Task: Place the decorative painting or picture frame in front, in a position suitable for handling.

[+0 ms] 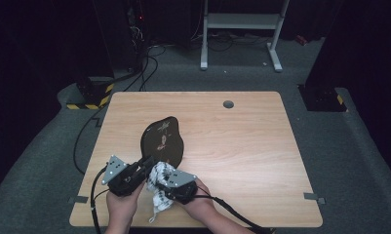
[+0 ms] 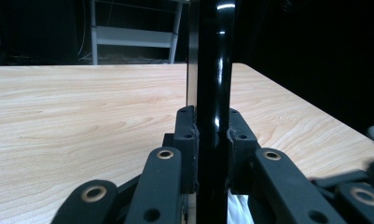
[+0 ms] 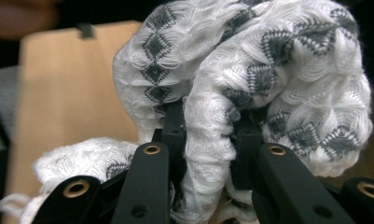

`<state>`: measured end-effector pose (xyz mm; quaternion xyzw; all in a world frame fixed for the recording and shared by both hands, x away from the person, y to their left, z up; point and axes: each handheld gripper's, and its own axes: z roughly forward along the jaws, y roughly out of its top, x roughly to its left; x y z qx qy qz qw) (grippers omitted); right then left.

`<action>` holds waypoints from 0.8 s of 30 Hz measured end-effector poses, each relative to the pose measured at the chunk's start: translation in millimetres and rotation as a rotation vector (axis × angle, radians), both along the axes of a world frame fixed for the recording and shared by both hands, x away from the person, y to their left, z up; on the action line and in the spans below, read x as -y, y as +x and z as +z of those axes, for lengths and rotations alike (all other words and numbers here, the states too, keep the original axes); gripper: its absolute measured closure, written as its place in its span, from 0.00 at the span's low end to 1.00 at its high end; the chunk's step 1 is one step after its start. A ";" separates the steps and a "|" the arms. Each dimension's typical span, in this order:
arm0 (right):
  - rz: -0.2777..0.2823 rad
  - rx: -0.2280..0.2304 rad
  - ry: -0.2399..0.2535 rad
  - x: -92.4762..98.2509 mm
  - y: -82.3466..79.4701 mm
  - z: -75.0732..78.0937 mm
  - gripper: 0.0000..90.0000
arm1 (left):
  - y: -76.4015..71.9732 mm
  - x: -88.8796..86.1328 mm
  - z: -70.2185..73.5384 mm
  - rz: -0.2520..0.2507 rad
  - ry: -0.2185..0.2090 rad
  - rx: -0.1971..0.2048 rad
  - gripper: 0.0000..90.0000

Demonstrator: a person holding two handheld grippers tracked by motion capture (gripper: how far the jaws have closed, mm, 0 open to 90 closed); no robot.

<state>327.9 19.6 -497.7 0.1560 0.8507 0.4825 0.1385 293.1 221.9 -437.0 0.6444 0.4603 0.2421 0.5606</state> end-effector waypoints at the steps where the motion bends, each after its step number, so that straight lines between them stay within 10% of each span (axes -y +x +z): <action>1: -0.013 -0.016 -0.005 1.8 4.3 -2.9 0.82 | 0.1 -0.3 -0.1 0.000 -0.001 0.000 0.87; 13: -0.238 -0.084 -0.151 18.3 44.8 -28.9 0.82 | 0.2 0.4 0.4 -0.001 0.003 -0.002 0.87; 24: -0.065 -0.112 -0.156 3.5 15.6 -28.4 0.82 | -0.2 1.0 -0.1 0.006 -0.003 -0.002 0.87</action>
